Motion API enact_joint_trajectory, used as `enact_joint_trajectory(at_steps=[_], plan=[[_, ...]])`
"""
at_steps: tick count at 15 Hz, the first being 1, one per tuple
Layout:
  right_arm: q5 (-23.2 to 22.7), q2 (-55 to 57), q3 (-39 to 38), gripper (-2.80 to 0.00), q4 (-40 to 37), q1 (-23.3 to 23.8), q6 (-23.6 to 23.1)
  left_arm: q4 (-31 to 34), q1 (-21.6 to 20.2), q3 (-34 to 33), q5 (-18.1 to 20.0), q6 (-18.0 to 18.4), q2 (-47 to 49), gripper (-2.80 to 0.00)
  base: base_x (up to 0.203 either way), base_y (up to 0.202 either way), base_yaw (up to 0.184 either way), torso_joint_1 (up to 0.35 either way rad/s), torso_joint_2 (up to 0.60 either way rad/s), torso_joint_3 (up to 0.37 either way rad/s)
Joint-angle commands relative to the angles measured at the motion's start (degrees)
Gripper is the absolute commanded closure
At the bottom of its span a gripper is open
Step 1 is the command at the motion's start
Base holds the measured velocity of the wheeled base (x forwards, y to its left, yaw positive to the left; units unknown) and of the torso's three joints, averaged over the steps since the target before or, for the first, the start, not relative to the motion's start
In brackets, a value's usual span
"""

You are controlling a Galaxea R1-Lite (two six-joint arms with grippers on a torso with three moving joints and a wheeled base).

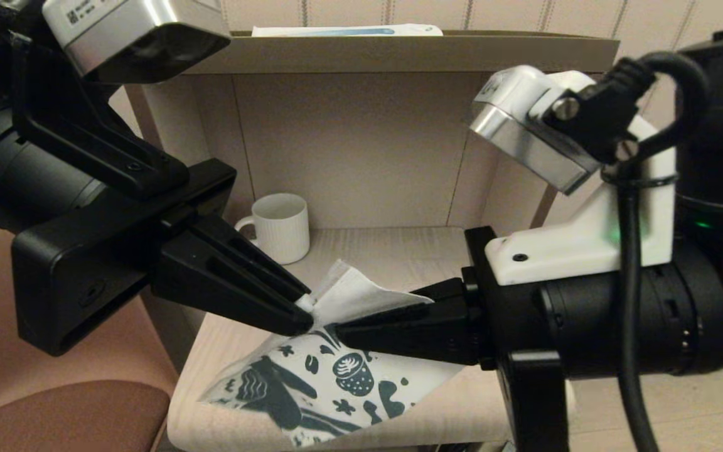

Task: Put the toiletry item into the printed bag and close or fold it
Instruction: Hand it to the other hand

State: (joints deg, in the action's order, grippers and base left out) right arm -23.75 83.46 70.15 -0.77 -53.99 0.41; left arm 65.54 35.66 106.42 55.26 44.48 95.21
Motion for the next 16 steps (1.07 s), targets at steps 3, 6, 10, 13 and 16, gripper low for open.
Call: enact_joint_trajectory(at_steps=[3,6,10,13,16], plan=[[-0.16,-2.12,-0.1,0.0,0.14,-1.56,-0.41,-1.47,-1.33,-4.64,0.37,1.02,-0.44,0.0,0.0,0.0,0.0,0.0,0.0,0.0],[-0.16,-3.2,-0.08,0.0,0.15,-1.47,-0.47,-1.73,-1.39,-5.15,0.37,1.04,-0.37,0.0,0.0,0.0,0.0,0.0,0.0,0.0],[-0.13,-4.18,-1.69,0.0,0.15,-1.29,-0.87,-2.37,-1.62,-5.38,0.37,1.04,-0.51,0.0,0.0,0.0,0.0,0.0,0.0,0.0],[-0.16,-4.18,-2.91,0.0,0.5,-1.29,-2.24,-2.52,-3.43,-4.17,0.37,1.04,-1.38,0.0,0.0,0.0,0.0,0.0,0.0,0.0],[-0.07,-4.05,-3.09,0.0,0.59,-1.29,-2.96,-2.53,-4.95,-2.75,0.46,1.04,-2.3,0.0,0.0,0.0,0.0,0.0,0.0,0.0]])
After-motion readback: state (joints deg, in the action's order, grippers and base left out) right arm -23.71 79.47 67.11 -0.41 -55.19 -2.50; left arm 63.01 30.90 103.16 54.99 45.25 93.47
